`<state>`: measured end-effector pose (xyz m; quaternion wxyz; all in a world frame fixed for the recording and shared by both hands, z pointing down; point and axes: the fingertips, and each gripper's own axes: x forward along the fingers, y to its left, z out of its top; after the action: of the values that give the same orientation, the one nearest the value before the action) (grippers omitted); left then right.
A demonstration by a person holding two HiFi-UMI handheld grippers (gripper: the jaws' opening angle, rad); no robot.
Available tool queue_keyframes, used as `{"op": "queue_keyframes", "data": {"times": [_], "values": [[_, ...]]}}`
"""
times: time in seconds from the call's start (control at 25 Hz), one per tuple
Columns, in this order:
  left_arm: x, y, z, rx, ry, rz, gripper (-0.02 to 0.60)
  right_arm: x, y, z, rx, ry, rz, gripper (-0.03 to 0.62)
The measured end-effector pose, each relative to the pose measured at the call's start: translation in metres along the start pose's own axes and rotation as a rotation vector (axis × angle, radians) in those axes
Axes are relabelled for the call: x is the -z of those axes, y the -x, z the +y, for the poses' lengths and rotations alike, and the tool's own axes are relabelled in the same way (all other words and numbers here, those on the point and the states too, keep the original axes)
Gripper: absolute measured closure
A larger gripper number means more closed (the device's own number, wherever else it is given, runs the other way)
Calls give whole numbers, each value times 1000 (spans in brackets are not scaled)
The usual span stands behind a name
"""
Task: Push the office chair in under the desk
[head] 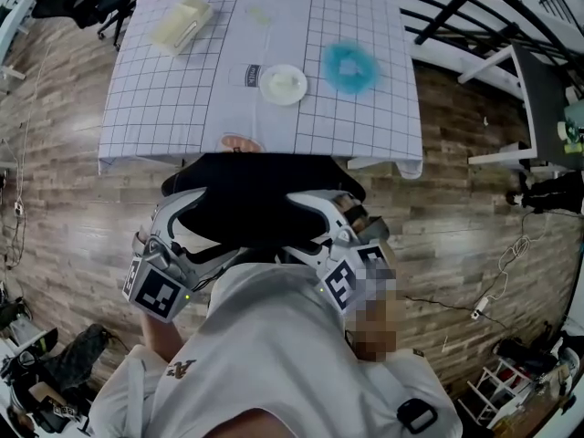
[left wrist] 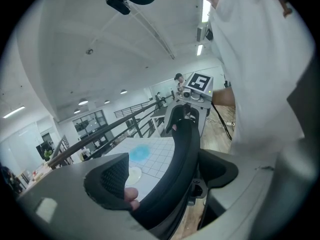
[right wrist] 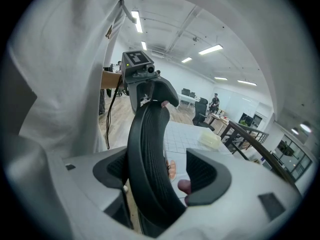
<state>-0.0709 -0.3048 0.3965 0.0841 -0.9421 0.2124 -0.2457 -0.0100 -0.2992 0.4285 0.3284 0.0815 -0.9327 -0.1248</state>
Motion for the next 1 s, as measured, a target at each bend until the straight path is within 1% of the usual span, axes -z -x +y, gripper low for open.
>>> {"op": "queue_keyframes", "data": {"times": [0.48,1.0], "values": [[1,-4,11,8,-13,-7,152,1,-3,-11,5,-10,12,264],[1,-8,19,17,-7,-14,152,2,-4,-20,3,-16,-4,264]]}}
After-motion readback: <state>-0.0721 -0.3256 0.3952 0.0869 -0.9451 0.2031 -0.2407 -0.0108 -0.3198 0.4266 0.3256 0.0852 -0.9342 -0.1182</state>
